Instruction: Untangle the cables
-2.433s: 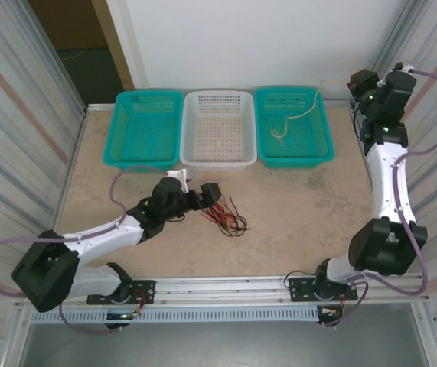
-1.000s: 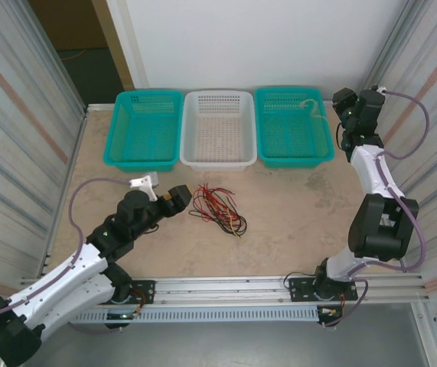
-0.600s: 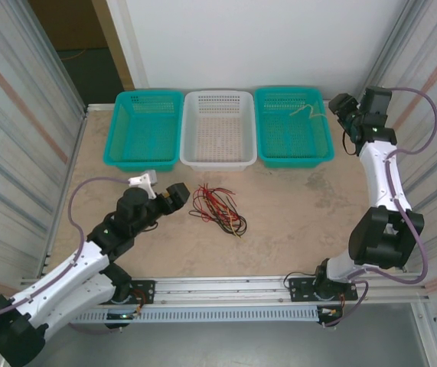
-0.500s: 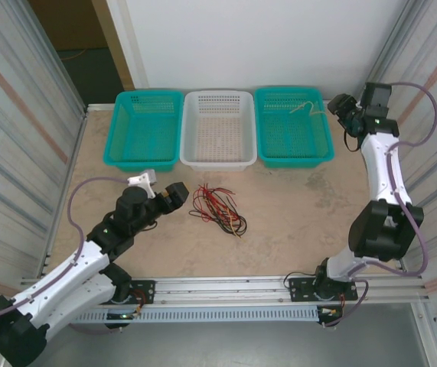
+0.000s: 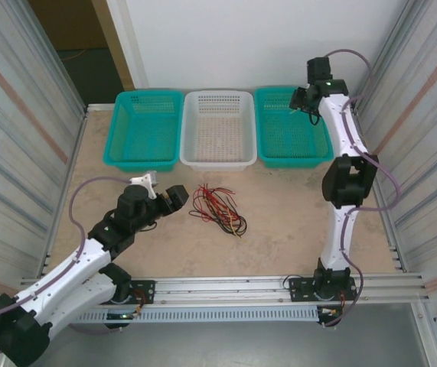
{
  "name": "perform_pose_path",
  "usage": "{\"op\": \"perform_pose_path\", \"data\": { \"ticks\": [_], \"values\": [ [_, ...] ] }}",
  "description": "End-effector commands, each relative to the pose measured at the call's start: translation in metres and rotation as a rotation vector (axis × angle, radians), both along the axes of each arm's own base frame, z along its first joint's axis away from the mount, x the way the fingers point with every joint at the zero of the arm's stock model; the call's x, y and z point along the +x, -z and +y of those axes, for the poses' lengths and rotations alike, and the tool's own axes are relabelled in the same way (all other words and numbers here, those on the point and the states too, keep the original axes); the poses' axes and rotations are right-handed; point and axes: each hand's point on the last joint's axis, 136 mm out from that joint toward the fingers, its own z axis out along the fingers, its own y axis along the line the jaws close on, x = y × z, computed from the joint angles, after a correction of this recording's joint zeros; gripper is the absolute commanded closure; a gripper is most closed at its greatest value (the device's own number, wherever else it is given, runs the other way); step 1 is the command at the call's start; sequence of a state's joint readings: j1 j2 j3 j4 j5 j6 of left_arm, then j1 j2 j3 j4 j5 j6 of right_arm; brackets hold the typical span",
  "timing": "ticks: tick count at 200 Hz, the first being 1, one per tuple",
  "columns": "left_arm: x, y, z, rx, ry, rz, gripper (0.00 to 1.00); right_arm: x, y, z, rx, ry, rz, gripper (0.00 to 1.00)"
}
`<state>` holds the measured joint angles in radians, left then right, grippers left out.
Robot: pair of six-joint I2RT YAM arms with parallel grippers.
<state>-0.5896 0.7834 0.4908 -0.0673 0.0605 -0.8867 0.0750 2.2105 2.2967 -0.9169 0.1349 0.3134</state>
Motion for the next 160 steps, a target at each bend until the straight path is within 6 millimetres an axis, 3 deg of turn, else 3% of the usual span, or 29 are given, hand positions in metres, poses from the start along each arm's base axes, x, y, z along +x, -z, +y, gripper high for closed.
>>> {"op": "perform_pose_path", "data": {
  "ticks": [1, 59, 99, 122, 143, 152, 160],
  "values": [
    [0.0, -0.006, -0.002, 0.006, 0.023, -0.006, 0.22, -0.005, 0.019, -0.034, -0.169, 0.016, 0.105, 0.4],
    [0.003, 0.004, -0.002, 0.019, 0.035, 0.036, 0.25, 0.019, 0.047, -0.042, -0.225, 0.004, 0.101, 0.4],
    [0.004, 0.011, -0.003, 0.023, 0.042, 0.072, 0.27, 0.041, 0.063, -0.044, -0.243, -0.035, 0.062, 0.46],
    [0.005, 0.016, -0.005, 0.029, 0.049, 0.089, 0.29, 0.054, 0.06, -0.042, -0.244, -0.044, 0.011, 0.63],
    [0.008, 0.017, -0.009, 0.033, 0.056, 0.093, 0.3, 0.058, 0.053, -0.039, -0.237, -0.045, -0.018, 0.93],
    [0.01, 0.017, -0.011, 0.03, 0.063, 0.096, 0.31, 0.057, 0.045, -0.037, -0.241, -0.041, -0.03, 1.0],
    [0.011, 0.016, -0.014, 0.024, 0.072, 0.095, 0.32, 0.054, 0.036, -0.034, -0.252, -0.038, -0.039, 1.0]
  ]
}}
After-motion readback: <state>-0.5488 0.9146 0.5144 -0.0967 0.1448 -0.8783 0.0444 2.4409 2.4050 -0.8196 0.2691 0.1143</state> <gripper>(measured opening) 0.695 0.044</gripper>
